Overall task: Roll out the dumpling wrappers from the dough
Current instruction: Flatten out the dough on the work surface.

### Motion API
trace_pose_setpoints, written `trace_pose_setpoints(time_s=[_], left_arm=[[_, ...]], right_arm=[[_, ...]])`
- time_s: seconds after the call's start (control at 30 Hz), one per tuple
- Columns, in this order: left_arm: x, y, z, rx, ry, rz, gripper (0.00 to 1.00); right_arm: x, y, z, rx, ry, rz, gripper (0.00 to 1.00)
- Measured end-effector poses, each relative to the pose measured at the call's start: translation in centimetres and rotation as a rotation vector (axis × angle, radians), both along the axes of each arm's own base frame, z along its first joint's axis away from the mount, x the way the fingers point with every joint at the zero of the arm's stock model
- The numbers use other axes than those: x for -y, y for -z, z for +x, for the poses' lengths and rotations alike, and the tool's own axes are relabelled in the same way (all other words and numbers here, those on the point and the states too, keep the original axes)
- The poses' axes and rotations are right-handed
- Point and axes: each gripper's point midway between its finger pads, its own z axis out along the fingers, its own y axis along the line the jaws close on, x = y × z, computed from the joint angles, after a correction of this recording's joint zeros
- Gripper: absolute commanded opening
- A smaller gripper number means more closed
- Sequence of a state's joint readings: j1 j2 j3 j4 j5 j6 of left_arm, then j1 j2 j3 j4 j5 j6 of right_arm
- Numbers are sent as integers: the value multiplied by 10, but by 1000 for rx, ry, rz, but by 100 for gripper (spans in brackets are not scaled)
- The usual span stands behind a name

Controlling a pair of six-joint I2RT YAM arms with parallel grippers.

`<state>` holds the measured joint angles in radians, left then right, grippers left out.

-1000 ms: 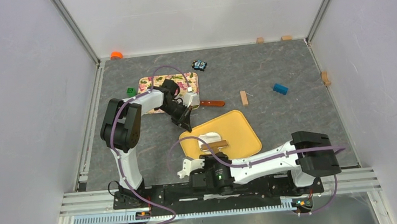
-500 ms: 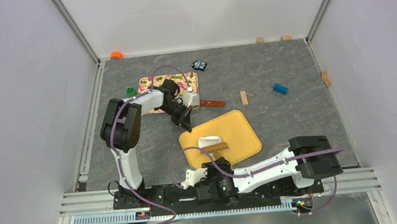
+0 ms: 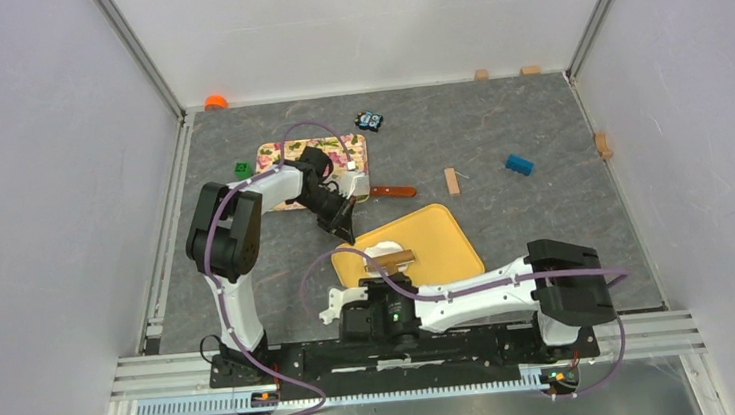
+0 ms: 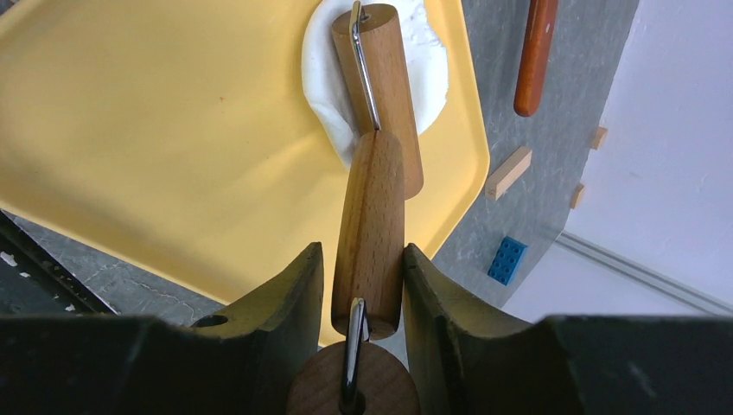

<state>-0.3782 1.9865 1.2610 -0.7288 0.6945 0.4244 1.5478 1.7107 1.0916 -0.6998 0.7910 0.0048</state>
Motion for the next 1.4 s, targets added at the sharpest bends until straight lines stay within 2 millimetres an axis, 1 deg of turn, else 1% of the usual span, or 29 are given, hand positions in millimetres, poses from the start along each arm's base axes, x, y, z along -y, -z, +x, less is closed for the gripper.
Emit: trace_pose_setpoints(time_s=[0.07,0.13,0.23,0.3,0.37,0.53,0.73,0.87,1.0,1.1,1.17,1.3,1.37,1.4], left_arm=[[0,0,0,0,0,0,2],[0,0,0,0,0,0,2],[0,0,0,-1,0,0,2],[0,0,0,0,0,0,2],[0,0,0,0,0,0,2],[0,0,0,0,0,0,2],[0,0,0,-1,0,1,2],[0,0,0,-1,0,1,2],[0,0,0,-1,0,0,2],[-1,0,-1,-7,0,3,2],[-1,0,-3,-16,0,6,2],[-2,0,-5,-25,-3,10,2],[-2,0,-5,-27,-5,10,2],[-2,0,-5,-27,-6,10,2]], right_arm=[[-2,-1,4,-12,0,-8,0],[-2,0,1,-18,-10,-16,0],[3,3,-13,-23,-38,-15,0],[8,5,-30,-37,-69,-4,0],[12,5,-42,-44,-95,2,0],[19,11,-57,-77,-123,5,0],[20,9,-59,-85,-123,-8,0],[22,2,-64,-121,-106,5,0],[20,-13,-73,-184,-92,38,0],[11,-33,-77,-198,-88,68,0],[3,-51,-76,-189,-88,93,0],[-15,-97,-66,-131,-98,163,0],[-23,-116,-55,-91,-109,187,0],[-24,-122,-49,-72,-113,188,0]])
